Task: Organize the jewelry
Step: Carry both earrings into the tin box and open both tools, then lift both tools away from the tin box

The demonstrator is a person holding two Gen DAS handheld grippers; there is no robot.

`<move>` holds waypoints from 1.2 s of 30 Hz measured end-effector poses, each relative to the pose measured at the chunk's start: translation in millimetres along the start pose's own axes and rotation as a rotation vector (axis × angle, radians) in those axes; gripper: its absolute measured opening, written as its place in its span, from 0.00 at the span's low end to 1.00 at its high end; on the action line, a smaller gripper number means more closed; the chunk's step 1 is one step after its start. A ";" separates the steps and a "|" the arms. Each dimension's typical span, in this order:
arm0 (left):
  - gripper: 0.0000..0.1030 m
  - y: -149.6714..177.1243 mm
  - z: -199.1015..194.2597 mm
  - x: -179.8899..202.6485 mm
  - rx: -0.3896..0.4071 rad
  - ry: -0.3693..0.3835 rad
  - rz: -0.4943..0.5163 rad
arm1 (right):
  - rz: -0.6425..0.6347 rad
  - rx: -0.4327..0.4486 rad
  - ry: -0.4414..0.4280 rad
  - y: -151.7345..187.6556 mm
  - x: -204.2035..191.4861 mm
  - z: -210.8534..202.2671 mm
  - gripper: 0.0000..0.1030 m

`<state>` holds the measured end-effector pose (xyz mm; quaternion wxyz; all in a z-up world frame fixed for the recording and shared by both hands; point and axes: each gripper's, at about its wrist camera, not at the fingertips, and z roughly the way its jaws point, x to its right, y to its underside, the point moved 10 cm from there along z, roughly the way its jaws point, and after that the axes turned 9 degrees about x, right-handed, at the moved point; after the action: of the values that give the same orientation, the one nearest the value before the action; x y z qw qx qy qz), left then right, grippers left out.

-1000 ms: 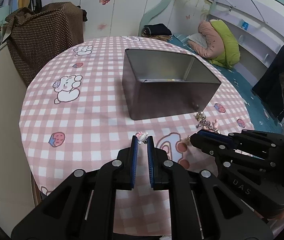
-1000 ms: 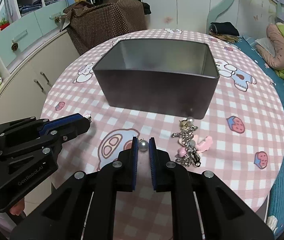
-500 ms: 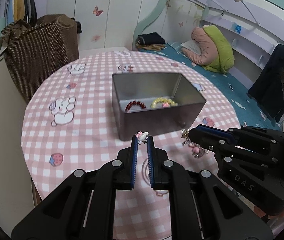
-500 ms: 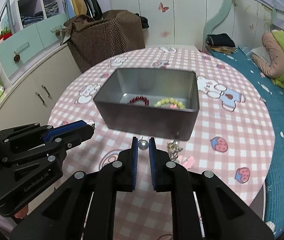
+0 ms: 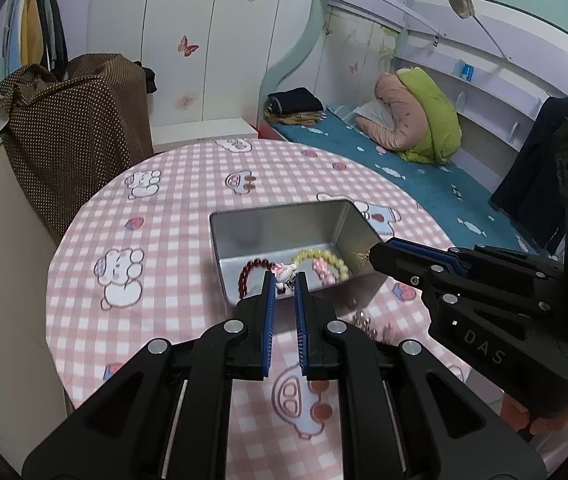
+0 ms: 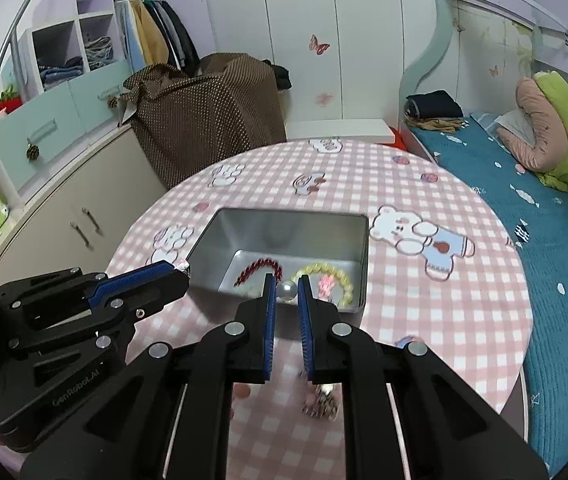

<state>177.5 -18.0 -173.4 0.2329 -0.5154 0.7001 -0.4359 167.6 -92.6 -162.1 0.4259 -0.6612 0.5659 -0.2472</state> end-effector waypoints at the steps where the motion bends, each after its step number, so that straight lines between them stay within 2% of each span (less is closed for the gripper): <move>1: 0.10 -1.5 2.2 -0.5 -0.001 -0.001 -0.003 | -0.001 0.000 0.002 -1.3 1.5 1.9 0.11; 17: 0.10 -1.2 46.5 -5.3 -0.066 -0.002 -0.027 | 0.014 -0.058 -0.015 0.8 13.9 37.0 0.11; 20: 0.11 -0.5 48.7 -10.1 -0.074 -0.023 -0.039 | 0.039 -0.063 -0.029 1.1 15.4 38.7 0.14; 22: 0.18 0.6 48.7 -12.7 -0.082 -0.033 -0.049 | 0.057 -0.064 -0.025 0.5 19.8 38.0 0.15; 23: 0.27 0.5 47.9 -14.2 -0.080 -0.039 -0.050 | 0.058 -0.063 -0.019 -0.2 21.2 37.7 0.17; 24: 0.35 0.0 46.9 -15.4 -0.077 -0.048 -0.050 | 0.058 -0.061 -0.009 -0.6 23.6 37.1 0.21; 25: 0.37 -1.0 45.1 -16.9 -0.071 -0.059 -0.051 | 0.061 -0.057 0.003 -0.8 26.7 35.7 0.23; 27: 0.43 -2.0 43.1 -18.6 -0.066 -0.061 -0.055 | 0.069 -0.050 0.020 -1.8 30.4 33.2 0.36; 29: 0.46 -2.4 41.7 -19.3 -0.063 -0.065 -0.056 | 0.072 -0.046 0.047 -2.9 35.5 31.4 0.52; 30: 0.46 -1.9 41.1 -20.0 -0.063 -0.070 -0.056 | 0.068 -0.038 0.061 -3.9 38.3 30.0 0.56; 36: 0.49 -1.4 38.7 -21.1 -0.065 -0.076 -0.063 | 0.065 -0.019 0.066 -6.7 41.2 23.3 0.59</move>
<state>215.9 -13.0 -194.6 0.2286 -0.5604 0.6881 -0.4002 199.8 -125.6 -174.9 0.4085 -0.6379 0.6032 -0.2497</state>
